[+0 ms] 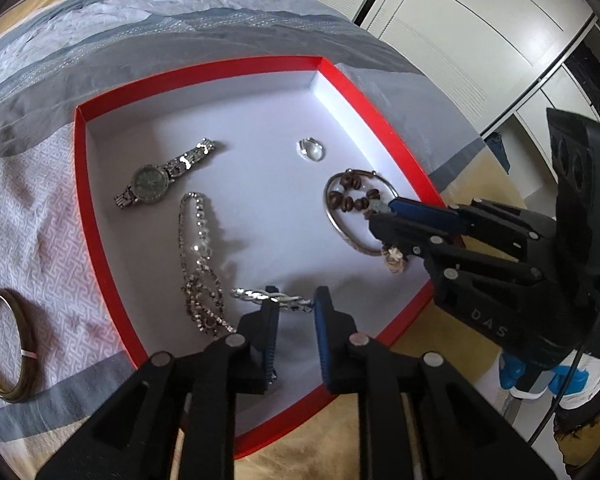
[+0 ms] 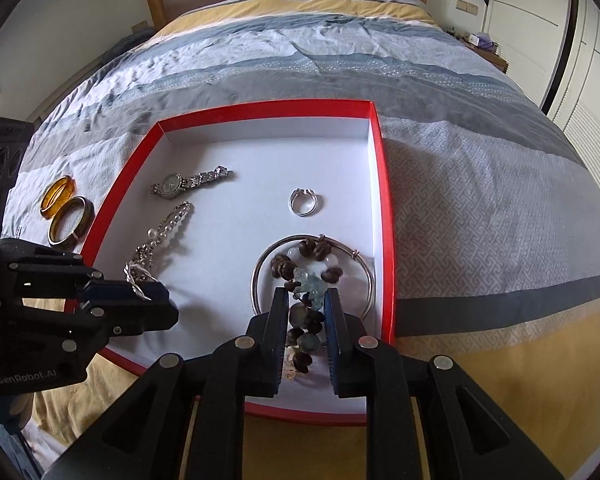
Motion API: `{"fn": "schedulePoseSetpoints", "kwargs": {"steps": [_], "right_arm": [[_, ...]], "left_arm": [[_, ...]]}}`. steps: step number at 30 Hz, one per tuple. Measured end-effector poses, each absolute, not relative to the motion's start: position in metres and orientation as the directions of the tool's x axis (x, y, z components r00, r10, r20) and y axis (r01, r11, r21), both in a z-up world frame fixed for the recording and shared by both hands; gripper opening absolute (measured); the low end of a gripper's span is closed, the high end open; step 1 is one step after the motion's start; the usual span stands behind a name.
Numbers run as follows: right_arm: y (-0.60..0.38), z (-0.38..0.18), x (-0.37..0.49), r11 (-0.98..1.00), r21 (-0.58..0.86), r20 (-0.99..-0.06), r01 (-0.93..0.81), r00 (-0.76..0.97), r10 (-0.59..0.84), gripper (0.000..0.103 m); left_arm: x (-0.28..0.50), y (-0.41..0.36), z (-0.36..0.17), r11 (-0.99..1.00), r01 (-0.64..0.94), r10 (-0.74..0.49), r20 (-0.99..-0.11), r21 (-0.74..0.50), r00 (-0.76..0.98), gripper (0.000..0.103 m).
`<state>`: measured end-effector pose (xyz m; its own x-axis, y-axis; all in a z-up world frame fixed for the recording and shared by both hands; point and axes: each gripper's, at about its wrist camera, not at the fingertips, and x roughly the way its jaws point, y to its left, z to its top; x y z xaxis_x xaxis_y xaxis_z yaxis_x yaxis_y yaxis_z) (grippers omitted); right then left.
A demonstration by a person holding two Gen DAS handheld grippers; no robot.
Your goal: Organize jewelry
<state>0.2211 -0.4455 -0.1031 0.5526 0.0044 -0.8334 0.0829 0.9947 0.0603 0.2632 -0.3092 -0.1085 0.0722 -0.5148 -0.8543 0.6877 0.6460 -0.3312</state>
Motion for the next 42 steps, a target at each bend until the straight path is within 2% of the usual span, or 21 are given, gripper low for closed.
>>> {"fn": "schedulePoseSetpoints", "kwargs": {"steps": [3, 5, 17, 23, 30, 42], "right_arm": [[-0.444, -0.097, 0.217, 0.995, 0.055, -0.827, 0.082, 0.562, -0.001, 0.036], [-0.444, -0.091, 0.213, 0.995, 0.051, -0.823, 0.086, 0.568, -0.007, 0.037], [-0.430, -0.023, 0.162, 0.991, 0.073, -0.761, 0.109, 0.649, -0.015, 0.038], [-0.405, 0.013, 0.134, 0.991, 0.092, -0.719, 0.098, 0.694, -0.002, 0.043], [-0.364, 0.019, 0.101, 0.993, 0.102, -0.735, 0.066, 0.677, 0.031, 0.045], [-0.282, -0.005, 0.044, 0.961, 0.259, -0.728, -0.093, 0.635, 0.258, 0.057]], "left_arm": [[0.261, -0.302, -0.104, 0.645, 0.687, -0.520, -0.851, -0.336, 0.071, 0.026], [0.257, -0.297, -0.097, 0.649, 0.687, -0.519, -0.851, -0.328, 0.084, 0.029], [0.222, -0.223, -0.031, 0.710, 0.626, -0.553, -0.805, -0.323, 0.212, 0.030], [0.191, -0.168, -0.012, 0.765, 0.562, -0.537, -0.792, -0.313, 0.289, 0.029], [0.168, -0.103, 0.006, 0.832, 0.496, -0.470, -0.792, -0.250, 0.389, 0.029], [0.119, -0.009, 0.020, 0.888, 0.366, -0.437, -0.757, -0.278, 0.485, 0.029]]}}
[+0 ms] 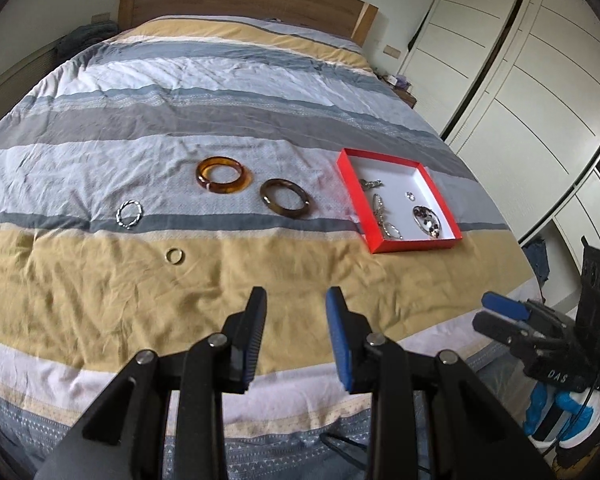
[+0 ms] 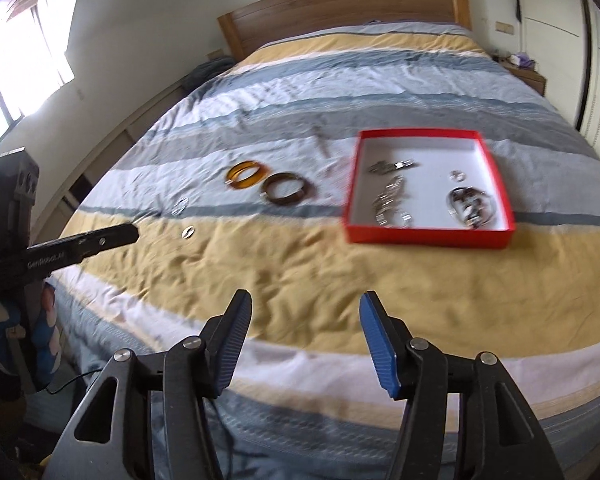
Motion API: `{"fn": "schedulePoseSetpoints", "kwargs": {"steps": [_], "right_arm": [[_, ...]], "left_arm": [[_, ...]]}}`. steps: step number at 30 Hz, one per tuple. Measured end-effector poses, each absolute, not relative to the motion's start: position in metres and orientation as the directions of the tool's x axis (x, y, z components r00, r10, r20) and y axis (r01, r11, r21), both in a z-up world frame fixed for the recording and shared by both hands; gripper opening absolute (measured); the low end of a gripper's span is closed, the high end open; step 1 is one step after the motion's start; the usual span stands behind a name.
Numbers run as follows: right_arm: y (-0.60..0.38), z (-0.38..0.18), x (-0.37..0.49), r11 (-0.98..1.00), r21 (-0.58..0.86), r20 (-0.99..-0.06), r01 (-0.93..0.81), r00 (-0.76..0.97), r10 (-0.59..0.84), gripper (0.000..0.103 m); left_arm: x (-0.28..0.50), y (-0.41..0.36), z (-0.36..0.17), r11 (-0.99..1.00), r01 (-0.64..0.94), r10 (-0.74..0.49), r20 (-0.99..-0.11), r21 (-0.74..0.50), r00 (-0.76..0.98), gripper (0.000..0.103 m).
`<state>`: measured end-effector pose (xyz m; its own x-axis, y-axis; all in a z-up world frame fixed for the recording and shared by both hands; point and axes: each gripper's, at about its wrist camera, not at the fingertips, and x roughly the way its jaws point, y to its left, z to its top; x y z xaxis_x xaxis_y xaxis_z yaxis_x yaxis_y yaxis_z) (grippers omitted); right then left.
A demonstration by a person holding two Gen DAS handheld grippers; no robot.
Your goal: Organize jewelry
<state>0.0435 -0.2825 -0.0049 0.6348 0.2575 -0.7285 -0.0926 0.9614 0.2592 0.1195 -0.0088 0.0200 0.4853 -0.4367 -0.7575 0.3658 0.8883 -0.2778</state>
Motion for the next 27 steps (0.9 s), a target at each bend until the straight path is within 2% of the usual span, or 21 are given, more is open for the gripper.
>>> {"fn": "schedulePoseSetpoints", "kwargs": {"steps": [4, 9, 15, 17, 21, 27], "right_arm": [[-0.243, -0.016, 0.032, 0.930, 0.323, -0.702, -0.177, 0.614, 0.361, 0.064], [-0.187, -0.037, 0.023, 0.875, 0.383, -0.684, -0.296, 0.546, 0.484, 0.067], [-0.150, -0.040, 0.024, 0.848, 0.390, -0.648, -0.359, 0.547, 0.530, 0.069], [-0.143, -0.041, 0.025, 0.846, 0.384, -0.661, -0.371, 0.529, 0.532, 0.069], [-0.141, -0.030, 0.014, 0.883, 0.287, -0.703, -0.372, 0.544, 0.458, 0.069], [-0.202, 0.016, -0.033, 0.973, 0.053, -0.778, -0.223, 0.602, 0.180, 0.068]], "left_arm": [[0.108, 0.016, 0.022, 0.904, 0.308, -0.421, -0.746, -0.297, 0.517, 0.029], [0.096, 0.046, 0.027, 0.920, 0.259, -0.391, -0.738, -0.295, 0.551, 0.029], [0.084, 0.074, 0.033, 0.933, 0.208, -0.359, -0.732, -0.294, 0.579, 0.029], [0.080, 0.082, 0.036, 0.935, 0.196, -0.352, -0.728, -0.294, 0.588, 0.029], [0.076, 0.093, 0.044, 0.933, 0.186, -0.357, -0.709, -0.310, 0.608, 0.029], [0.073, 0.090, 0.066, 0.906, 0.240, -0.418, -0.649, -0.349, 0.635, 0.029]]}}
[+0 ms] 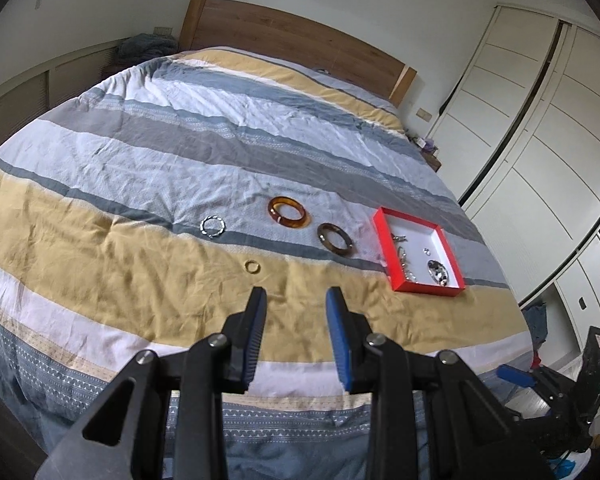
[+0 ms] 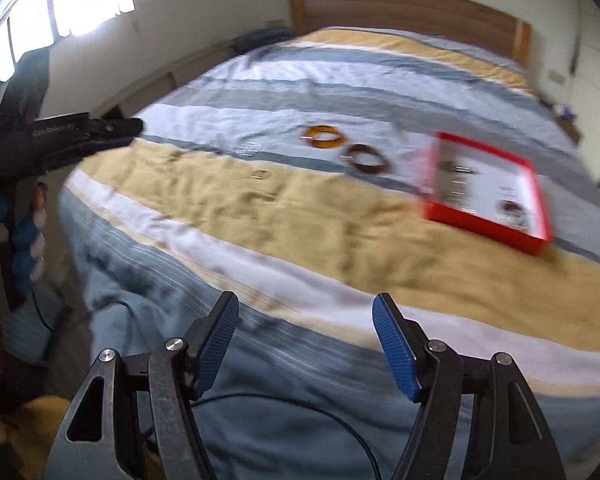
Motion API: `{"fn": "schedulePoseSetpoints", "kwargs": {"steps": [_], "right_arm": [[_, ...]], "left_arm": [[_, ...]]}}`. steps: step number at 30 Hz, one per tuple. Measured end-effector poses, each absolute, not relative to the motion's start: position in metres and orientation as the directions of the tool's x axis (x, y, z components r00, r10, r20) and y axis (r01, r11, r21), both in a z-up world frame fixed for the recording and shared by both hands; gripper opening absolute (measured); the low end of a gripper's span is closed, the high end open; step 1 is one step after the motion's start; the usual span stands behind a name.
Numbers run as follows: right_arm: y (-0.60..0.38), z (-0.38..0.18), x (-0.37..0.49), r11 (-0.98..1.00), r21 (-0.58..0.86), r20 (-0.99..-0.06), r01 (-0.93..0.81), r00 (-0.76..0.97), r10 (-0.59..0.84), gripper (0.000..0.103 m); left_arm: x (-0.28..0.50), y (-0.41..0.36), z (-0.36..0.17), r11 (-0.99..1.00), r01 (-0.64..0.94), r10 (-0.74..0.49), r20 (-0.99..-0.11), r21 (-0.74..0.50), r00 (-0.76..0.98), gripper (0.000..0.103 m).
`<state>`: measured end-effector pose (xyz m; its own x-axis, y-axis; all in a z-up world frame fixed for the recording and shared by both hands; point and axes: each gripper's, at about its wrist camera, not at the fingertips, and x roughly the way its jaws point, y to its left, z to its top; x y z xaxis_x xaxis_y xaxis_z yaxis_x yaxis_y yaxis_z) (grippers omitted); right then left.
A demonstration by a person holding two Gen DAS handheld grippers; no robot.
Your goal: Organize jewelry
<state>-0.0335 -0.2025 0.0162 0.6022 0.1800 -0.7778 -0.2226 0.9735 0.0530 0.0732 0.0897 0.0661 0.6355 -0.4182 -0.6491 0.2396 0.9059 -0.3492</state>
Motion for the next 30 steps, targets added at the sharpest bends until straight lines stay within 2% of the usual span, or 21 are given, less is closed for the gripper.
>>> {"fn": "schedulePoseSetpoints", "kwargs": {"steps": [4, 6, 9, 13, 19, 30], "right_arm": [[-0.252, 0.048, -0.086, 0.993, -0.082, -0.811, -0.081, 0.584, -0.020, 0.069], [-0.268, 0.053, -0.106, 0.996, -0.087, -0.818, -0.028, 0.573, -0.055, 0.072], [-0.277, 0.038, -0.122, 0.999, -0.031, -0.842, -0.007, 0.539, -0.022, 0.080], [-0.273, 0.016, -0.113, 0.999, 0.032, -0.863, -0.038, 0.503, 0.047, 0.081], [-0.266, 0.028, -0.074, 0.991, -0.051, -0.841, -0.121, 0.540, 0.023, 0.082], [-0.262, 0.032, 0.029, 0.975, -0.056, -0.843, -0.216, 0.533, 0.070, 0.083]], "left_arm": [[0.072, 0.075, 0.084, 0.885, 0.302, -0.464, -0.613, -0.355, 0.639, 0.029], [0.069, 0.068, 0.093, 0.877, 0.329, -0.480, -0.599, -0.350, 0.641, 0.029], [0.067, 0.063, 0.100, 0.879, 0.350, -0.478, -0.597, -0.325, 0.645, 0.029], [0.068, 0.071, 0.101, 0.898, 0.328, -0.441, -0.614, -0.295, 0.655, 0.029], [0.084, 0.092, 0.084, 0.928, 0.235, -0.371, -0.659, -0.289, 0.655, 0.029], [0.128, 0.085, 0.047, 0.956, 0.170, -0.294, -0.744, -0.241, 0.600, 0.029]]}}
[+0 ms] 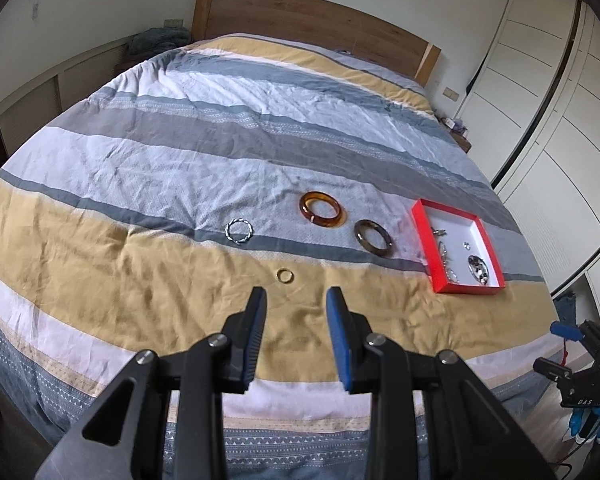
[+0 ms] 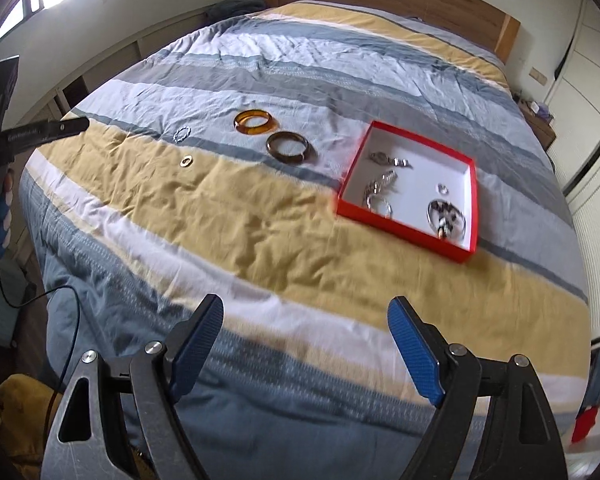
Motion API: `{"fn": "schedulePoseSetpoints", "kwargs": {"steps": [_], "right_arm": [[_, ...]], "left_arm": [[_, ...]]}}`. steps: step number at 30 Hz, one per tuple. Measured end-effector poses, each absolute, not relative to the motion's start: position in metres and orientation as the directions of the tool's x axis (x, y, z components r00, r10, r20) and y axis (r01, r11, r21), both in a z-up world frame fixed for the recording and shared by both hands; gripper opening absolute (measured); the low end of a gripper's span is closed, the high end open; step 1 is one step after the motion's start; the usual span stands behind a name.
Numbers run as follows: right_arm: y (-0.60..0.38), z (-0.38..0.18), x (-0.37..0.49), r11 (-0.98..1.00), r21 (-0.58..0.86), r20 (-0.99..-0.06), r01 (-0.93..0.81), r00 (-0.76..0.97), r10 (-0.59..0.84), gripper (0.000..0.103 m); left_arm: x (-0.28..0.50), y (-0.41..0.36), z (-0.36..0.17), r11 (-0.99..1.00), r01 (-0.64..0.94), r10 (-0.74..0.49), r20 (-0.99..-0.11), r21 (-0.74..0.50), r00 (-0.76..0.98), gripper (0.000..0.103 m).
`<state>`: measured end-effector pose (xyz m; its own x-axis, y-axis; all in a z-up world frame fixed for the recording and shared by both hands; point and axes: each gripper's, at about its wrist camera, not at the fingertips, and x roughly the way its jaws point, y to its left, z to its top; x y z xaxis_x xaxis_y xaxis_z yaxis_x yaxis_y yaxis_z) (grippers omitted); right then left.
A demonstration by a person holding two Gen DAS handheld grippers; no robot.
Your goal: Organize jewelry
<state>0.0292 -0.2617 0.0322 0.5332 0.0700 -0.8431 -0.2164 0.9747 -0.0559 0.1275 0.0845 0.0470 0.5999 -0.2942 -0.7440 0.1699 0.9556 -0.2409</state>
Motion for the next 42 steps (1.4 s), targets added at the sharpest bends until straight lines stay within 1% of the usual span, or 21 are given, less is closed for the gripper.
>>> {"fn": "schedulePoseSetpoints", "kwargs": {"steps": [8, 12, 15, 17, 19, 21, 24, 29, 31, 37, 42], "right_arm": [[-0.255, 0.042, 0.110, 0.975, -0.060, -0.800, -0.215, 0.594, 0.082, 0.084], [-0.247, 0.037, 0.150, 0.984, 0.011, -0.764, -0.176, 0.633, 0.122, 0.084], [-0.243, 0.017, 0.165, 0.983, 0.126, -0.749, -0.136, 0.637, 0.184, 0.084], [-0.237, -0.007, 0.167, 0.968, 0.209, -0.748, -0.139, 0.614, 0.250, 0.084], [-0.225, -0.033, 0.167, 0.954, 0.245, -0.764, -0.174, 0.571, 0.300, 0.084], [-0.214, -0.052, 0.164, 0.949, 0.238, -0.783, -0.204, 0.538, 0.312, 0.083], [-0.210, -0.066, 0.167, 0.944, 0.242, -0.791, -0.225, 0.518, 0.326, 0.078], [-0.215, -0.067, 0.186, 0.948, 0.235, -0.786, -0.214, 0.532, 0.315, 0.070], [-0.214, -0.069, 0.196, 0.951, 0.219, -0.792, -0.219, 0.529, 0.305, 0.064], [-0.199, -0.075, 0.229, 0.941, 0.197, -0.804, -0.275, 0.504, 0.316, 0.054], [-0.183, -0.081, 0.260, 0.935, 0.176, -0.812, -0.307, 0.492, 0.314, 0.051]], "left_arm": [[0.160, 0.078, 0.023, 0.968, 0.124, -0.248, -0.781, -0.216, 0.574, 0.029], [0.176, 0.081, 0.010, 0.977, 0.098, -0.213, -0.797, -0.191, 0.565, 0.029], [0.188, 0.089, 0.000, 0.983, 0.086, -0.181, -0.812, -0.160, 0.554, 0.029], [0.194, 0.095, -0.008, 0.987, 0.088, -0.162, -0.823, -0.136, 0.545, 0.029], [0.200, 0.101, -0.018, 0.987, 0.097, -0.158, -0.832, -0.126, 0.531, 0.029], [0.204, 0.103, -0.030, 0.985, 0.105, -0.173, -0.840, -0.138, 0.514, 0.029], [0.207, 0.098, -0.046, 0.976, 0.130, -0.218, -0.844, -0.177, 0.490, 0.029], [0.211, 0.064, -0.065, 0.947, 0.234, -0.305, -0.838, -0.219, 0.453, 0.029], [0.216, 0.049, -0.072, 0.936, 0.275, -0.326, -0.839, -0.221, 0.436, 0.029], [0.236, 0.027, -0.095, 0.932, 0.306, -0.315, -0.855, -0.196, 0.412, 0.029], [0.254, 0.024, -0.110, 0.941, 0.295, -0.280, -0.865, -0.163, 0.415, 0.028]]}}
